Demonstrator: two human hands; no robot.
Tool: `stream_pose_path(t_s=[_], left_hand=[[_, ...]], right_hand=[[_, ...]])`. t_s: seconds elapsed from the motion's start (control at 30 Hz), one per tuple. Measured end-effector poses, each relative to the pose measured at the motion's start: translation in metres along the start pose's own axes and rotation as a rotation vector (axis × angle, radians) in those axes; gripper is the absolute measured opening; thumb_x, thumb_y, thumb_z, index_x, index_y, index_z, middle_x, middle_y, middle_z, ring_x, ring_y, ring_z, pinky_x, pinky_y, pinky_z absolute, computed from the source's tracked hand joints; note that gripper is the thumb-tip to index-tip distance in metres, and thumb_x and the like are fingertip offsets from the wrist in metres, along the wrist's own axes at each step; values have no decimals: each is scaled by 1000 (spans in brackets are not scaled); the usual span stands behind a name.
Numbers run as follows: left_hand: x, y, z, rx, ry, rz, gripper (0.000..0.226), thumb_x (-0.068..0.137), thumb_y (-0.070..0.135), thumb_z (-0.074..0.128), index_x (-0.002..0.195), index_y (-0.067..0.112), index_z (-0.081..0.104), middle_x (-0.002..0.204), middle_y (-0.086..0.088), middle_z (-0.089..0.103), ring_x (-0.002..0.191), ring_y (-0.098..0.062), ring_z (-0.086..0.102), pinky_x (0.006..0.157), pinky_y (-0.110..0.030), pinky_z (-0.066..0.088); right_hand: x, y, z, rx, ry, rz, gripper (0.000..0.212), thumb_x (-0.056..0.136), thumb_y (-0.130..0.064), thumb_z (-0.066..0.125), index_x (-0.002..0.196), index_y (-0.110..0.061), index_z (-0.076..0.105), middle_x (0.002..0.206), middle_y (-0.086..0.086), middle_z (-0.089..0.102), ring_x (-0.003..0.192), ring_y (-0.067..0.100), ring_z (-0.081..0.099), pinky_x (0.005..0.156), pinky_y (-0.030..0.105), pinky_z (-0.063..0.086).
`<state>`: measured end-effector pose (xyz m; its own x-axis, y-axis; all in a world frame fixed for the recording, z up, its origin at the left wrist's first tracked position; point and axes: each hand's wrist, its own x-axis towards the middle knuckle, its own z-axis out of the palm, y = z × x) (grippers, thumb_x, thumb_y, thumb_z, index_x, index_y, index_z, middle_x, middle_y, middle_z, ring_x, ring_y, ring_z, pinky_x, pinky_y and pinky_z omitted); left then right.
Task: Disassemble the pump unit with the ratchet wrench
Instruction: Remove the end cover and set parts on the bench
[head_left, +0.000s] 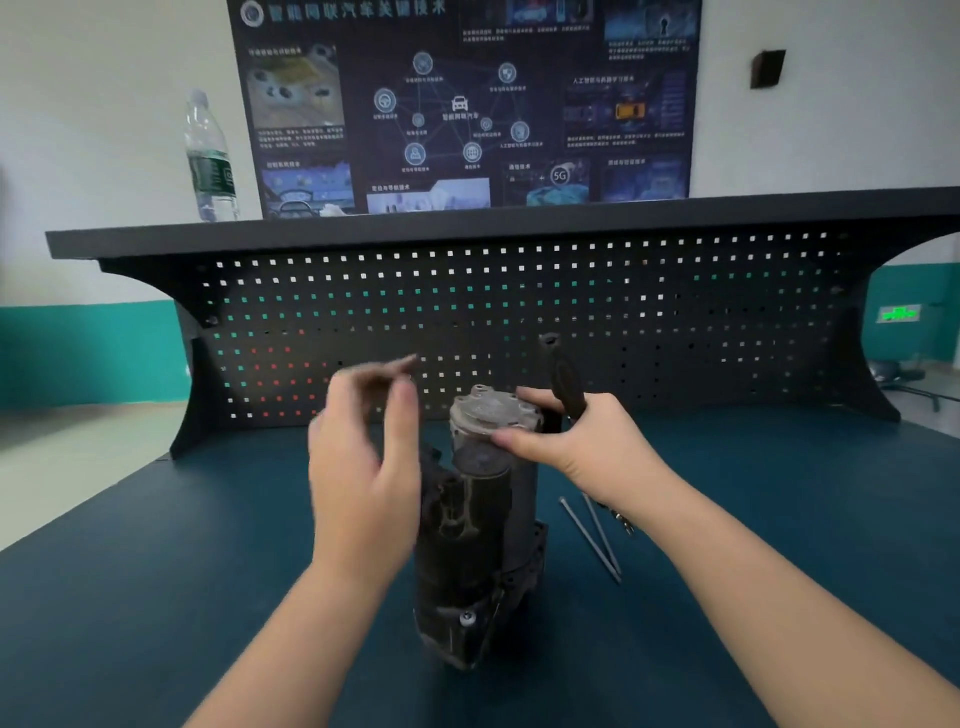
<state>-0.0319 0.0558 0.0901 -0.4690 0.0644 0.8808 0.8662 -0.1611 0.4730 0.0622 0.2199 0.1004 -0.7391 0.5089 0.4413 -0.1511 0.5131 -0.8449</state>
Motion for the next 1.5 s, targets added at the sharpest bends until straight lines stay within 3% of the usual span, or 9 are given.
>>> stream_pose_path(t_s=[0.1,0.2,0.3,0.43,0.63,0.87,1.07,1.37,1.5], left_hand=[[-51,-15,-8,-25,-53,-261,82,64,71,64,132,37,32,134,25,41,131,-7,40,109,-27,30],[-81,-20,7,-93,-242,-458,116,44,53,81,138,50,13,131,32,45,125,2,46,105,-21,36],[-92,-29,14,-118,-212,-548,115,49,42,83,126,74,5,108,42,58,96,17,58,73,2,40],[-92,-34,15,-99,-145,-539,115,54,30,86,123,78,8,95,40,64,84,18,61,66,5,37],[-91,-32,15,-121,-145,-550,110,48,50,79,127,75,5,98,42,60,87,20,58,67,6,36],[-92,-33,15,-119,-165,-544,110,48,58,76,129,74,3,98,40,61,86,20,58,65,6,37],[-93,-32,14,-119,-188,-522,109,49,59,75,130,72,4,96,43,60,85,20,58,64,5,38],[-95,-33,15,-107,-205,-482,107,52,57,76,131,70,5,95,41,62,84,19,60,65,5,38],[-93,-36,15,-97,-192,-490,106,52,57,76,130,71,6,94,40,62,84,18,60,65,5,38]], right_hand=[[2,2,-1,-15,15,-1,76,51,-54,85,120,-29,67,103,-26,67,94,-20,58,75,1,41],[4,2,0,-61,24,7,67,52,-57,85,112,-34,67,101,-24,69,90,-17,59,75,7,41],[6,-1,-1,-123,10,20,55,52,-59,82,100,-39,65,94,-26,70,87,-14,62,71,7,43],[14,-12,-7,-215,-126,38,37,56,-54,84,83,-41,62,77,-44,62,77,-25,56,57,-5,37],[28,-32,-14,-421,-239,110,68,56,-59,79,104,-12,70,59,-6,56,40,2,43,41,14,33],[24,-44,-5,-473,-211,60,32,65,-40,79,91,-30,63,98,1,71,61,0,62,55,21,51],[13,-44,-3,-473,-126,25,56,61,-41,80,108,-14,68,112,8,70,105,29,65,93,49,52],[10,-42,-7,-425,-133,-1,58,60,-39,80,116,-29,69,102,-27,67,100,-6,62,97,26,50],[13,-43,-3,-443,-116,16,51,60,-39,81,109,-30,71,102,-16,72,100,12,68,92,38,54]])
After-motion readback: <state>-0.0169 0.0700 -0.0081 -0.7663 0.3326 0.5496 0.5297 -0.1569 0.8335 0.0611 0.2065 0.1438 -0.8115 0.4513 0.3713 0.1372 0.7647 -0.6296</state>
